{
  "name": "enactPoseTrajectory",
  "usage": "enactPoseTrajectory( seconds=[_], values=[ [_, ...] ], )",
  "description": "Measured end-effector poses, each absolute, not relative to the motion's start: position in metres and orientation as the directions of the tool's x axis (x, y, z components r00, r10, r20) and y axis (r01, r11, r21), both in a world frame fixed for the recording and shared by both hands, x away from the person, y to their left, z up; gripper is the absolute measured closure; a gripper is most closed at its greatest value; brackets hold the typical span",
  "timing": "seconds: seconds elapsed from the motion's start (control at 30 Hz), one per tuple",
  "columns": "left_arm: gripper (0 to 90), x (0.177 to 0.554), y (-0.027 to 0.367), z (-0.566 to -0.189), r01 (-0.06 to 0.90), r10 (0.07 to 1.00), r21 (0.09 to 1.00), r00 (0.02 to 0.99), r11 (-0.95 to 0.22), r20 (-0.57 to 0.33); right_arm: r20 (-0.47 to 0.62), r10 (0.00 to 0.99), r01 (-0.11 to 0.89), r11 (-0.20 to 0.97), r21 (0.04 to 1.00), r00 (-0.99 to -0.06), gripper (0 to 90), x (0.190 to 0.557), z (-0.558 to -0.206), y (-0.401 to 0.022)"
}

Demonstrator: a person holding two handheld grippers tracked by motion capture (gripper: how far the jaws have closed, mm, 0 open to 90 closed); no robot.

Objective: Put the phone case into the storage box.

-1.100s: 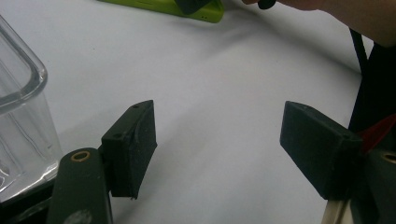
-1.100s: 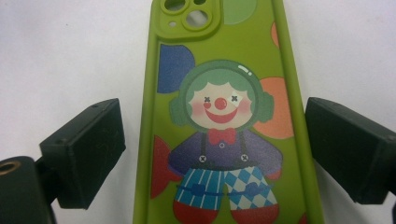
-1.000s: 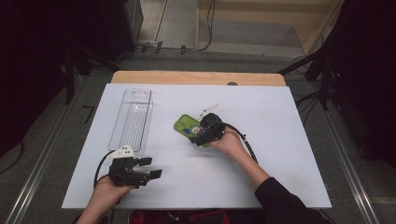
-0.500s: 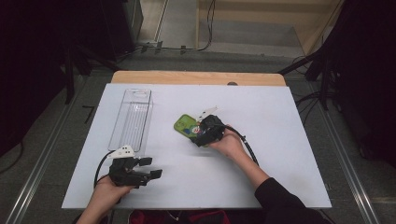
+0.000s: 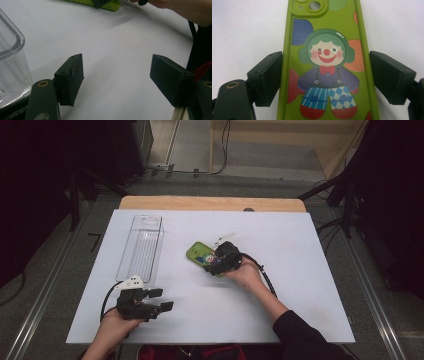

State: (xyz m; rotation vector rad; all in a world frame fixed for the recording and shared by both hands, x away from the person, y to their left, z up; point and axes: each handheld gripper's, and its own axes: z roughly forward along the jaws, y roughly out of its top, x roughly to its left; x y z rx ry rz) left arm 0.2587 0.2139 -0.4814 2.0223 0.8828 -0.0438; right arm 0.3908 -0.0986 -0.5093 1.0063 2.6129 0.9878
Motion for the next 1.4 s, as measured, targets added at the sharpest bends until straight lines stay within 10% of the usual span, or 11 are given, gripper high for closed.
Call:
enactPoseTrajectory(
  seconds=[1.4],
  values=[
    [22.4,0.257,0.197,-0.472,0.628,0.567,0.700,0.731,-0.341,-0.380,0.206,0.672,0.568,0.378,0.732,-0.712,14.6,0.341,-0.461,-0.152]
  ],
)
